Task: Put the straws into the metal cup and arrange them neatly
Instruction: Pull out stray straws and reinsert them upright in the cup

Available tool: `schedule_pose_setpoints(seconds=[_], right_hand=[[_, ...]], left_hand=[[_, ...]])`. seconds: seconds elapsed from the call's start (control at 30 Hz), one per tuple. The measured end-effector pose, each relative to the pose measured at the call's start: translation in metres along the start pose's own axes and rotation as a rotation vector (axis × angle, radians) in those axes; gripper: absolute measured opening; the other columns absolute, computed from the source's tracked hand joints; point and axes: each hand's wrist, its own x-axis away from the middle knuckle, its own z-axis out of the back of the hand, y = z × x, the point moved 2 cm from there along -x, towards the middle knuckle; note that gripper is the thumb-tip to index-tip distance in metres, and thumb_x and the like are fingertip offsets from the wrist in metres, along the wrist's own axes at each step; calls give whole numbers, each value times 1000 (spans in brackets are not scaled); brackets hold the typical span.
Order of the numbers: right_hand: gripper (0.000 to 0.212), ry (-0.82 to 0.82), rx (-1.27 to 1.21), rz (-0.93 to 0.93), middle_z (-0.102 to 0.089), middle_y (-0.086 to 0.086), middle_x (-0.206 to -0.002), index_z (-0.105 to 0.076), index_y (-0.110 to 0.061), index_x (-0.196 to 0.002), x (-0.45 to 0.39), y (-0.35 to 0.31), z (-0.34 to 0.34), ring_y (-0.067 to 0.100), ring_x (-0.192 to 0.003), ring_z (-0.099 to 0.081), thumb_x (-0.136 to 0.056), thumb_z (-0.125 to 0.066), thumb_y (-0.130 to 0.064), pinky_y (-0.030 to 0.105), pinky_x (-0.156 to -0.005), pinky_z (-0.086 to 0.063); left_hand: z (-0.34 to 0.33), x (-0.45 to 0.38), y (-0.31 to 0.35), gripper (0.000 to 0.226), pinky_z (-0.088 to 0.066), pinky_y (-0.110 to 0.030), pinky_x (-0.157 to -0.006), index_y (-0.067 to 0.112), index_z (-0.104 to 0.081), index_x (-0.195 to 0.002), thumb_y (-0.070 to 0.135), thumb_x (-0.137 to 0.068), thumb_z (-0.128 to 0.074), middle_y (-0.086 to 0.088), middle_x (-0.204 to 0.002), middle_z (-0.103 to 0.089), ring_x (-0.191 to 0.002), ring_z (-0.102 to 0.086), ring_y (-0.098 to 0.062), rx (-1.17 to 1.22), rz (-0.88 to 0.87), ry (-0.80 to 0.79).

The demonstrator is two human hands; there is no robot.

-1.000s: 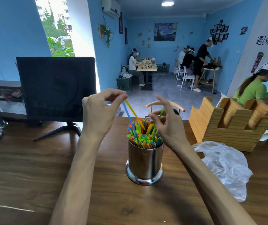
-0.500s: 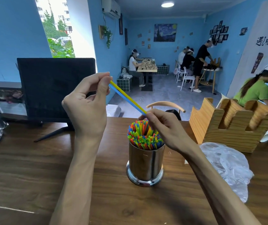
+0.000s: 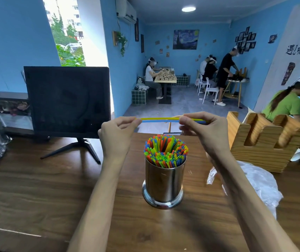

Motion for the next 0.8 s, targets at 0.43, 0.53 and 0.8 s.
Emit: schedule_pose_setpoints(seconds=[0.43,0.53,0.8], right_hand=[[16,105,-67,62,-75,2,-75,-67,-13,-82,-2,4,-3,23,-77,-76,-84,-80,-6,31,-71,-59],[6,87,-66,49,-74,0,-79,-72,-14,-90,0,4,-6,20,-79,-75,-89,-76,-9,31,-73,-61],[6,69,-33,68,-72,0,-86,-66,-15,-94,1,1,-13,25,-82,-76,-96,-67,-9,39,-76,-64]], left_hand=[[-28,24,-11,23,-39,-14,-57,21,-83,-100,41,-90,-75,2,-87,-79,-74,-66,-8,-275,-14,-116],[-31,28,-11,23,-36,-11,-57,21,-82,-101,40,-93,-71,1,-89,-79,-75,-65,-8,-268,7,-133],[-33,27,-10,14,-60,-36,-82,24,-84,-96,33,-86,-80,4,-91,-79,-84,-72,-12,-168,77,-142]])
